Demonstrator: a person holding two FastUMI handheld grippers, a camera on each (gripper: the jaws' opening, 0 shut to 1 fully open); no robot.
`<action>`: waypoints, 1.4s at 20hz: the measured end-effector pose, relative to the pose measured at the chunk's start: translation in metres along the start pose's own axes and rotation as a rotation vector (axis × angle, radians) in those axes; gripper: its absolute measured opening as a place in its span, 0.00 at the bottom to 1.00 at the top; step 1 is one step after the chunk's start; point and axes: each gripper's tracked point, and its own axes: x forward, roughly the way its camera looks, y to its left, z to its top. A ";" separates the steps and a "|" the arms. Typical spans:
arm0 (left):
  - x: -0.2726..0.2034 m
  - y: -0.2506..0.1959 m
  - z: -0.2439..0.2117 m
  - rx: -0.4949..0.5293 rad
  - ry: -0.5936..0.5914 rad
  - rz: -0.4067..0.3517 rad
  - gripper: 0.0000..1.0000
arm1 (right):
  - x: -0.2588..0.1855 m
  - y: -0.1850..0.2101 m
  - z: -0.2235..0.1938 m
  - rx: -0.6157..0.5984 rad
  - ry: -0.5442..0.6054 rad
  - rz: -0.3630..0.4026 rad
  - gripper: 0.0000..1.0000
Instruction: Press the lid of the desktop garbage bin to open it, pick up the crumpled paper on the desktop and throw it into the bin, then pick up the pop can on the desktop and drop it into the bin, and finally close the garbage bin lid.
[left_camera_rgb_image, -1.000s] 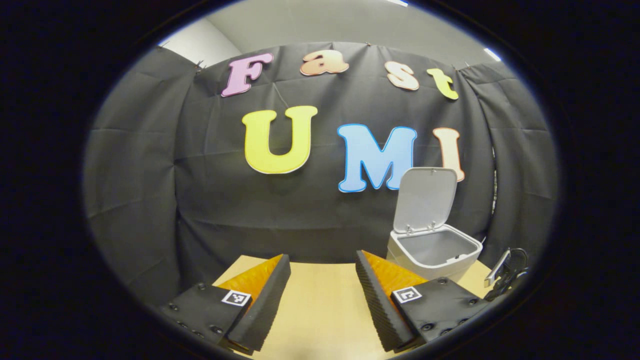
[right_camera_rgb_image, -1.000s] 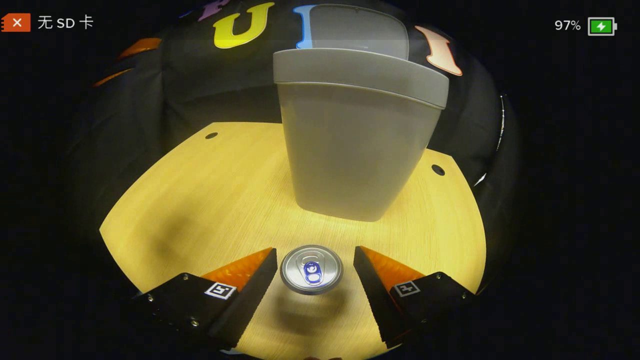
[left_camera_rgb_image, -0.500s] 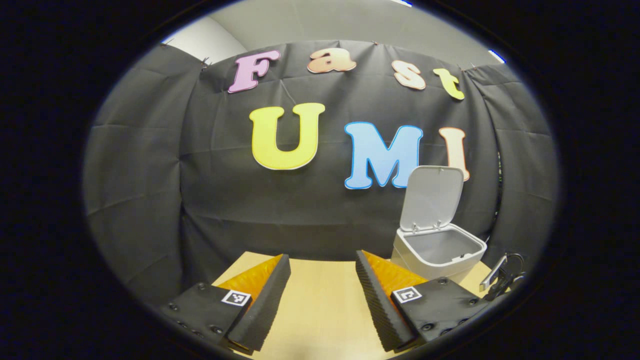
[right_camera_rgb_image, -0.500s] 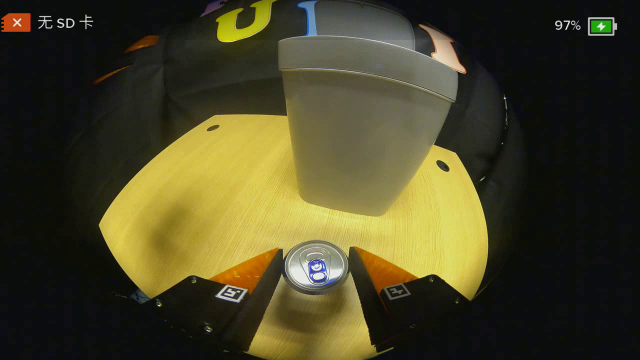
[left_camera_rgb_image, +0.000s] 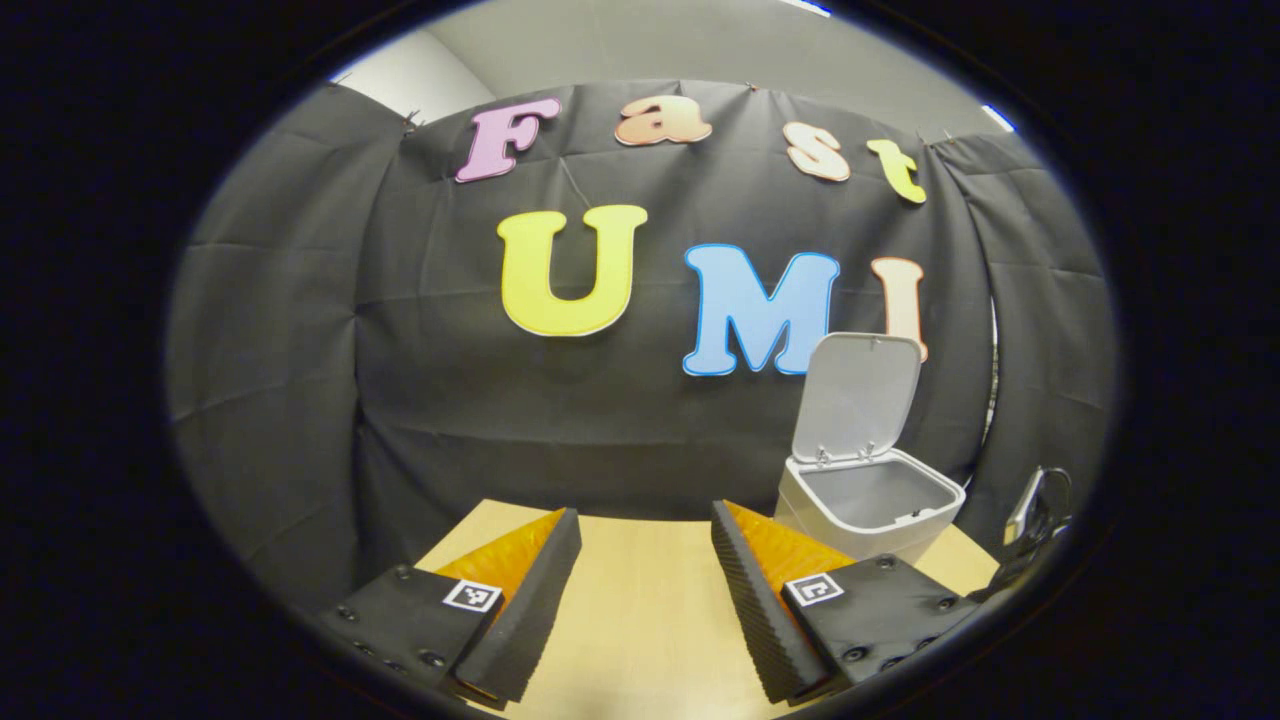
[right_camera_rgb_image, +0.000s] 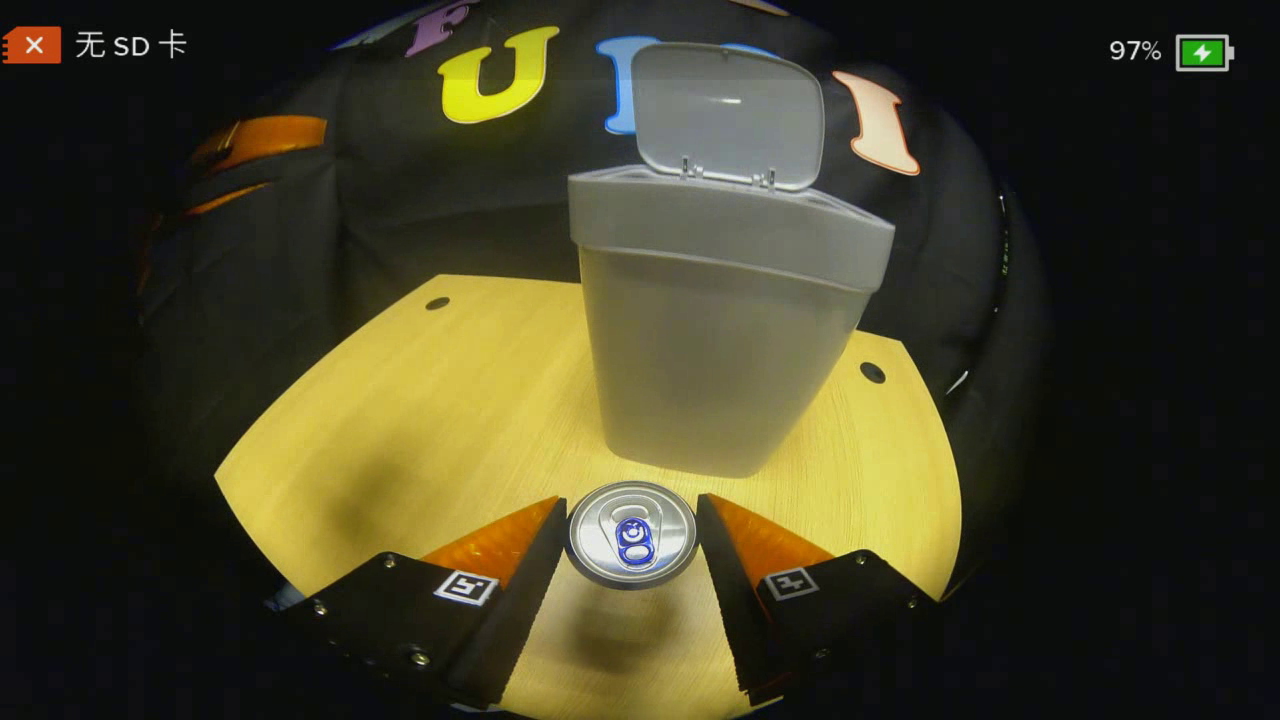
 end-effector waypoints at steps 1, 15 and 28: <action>0.000 0.000 -0.001 -0.001 0.002 -0.002 0.90 | -0.005 0.003 0.009 0.000 -0.019 0.006 0.81; -0.009 -0.005 -0.003 0.004 0.010 -0.020 0.89 | -0.094 0.025 0.183 0.043 -0.405 0.132 0.81; -0.012 -0.002 -0.006 -0.014 0.022 -0.005 0.89 | -0.109 -0.041 0.252 0.047 -0.591 -0.018 0.81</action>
